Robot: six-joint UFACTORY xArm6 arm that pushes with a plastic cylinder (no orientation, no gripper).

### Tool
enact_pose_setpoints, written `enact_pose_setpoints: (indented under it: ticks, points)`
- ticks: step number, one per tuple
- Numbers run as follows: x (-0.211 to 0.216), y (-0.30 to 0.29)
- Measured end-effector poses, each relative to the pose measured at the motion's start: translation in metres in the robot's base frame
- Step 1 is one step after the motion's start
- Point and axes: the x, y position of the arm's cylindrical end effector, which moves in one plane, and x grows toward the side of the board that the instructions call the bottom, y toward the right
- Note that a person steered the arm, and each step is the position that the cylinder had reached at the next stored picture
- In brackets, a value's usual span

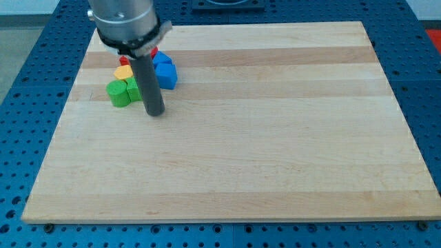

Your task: Move the arm to the left of the green circle

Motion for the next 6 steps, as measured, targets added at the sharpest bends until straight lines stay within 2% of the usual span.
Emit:
enact_pose_setpoints:
  ticks: [1,2,4,6]
  points:
    - [0.073,0.018]
    - [0.076,0.018]
    - [0.077,-0.101]
    - [-0.010,-0.114]
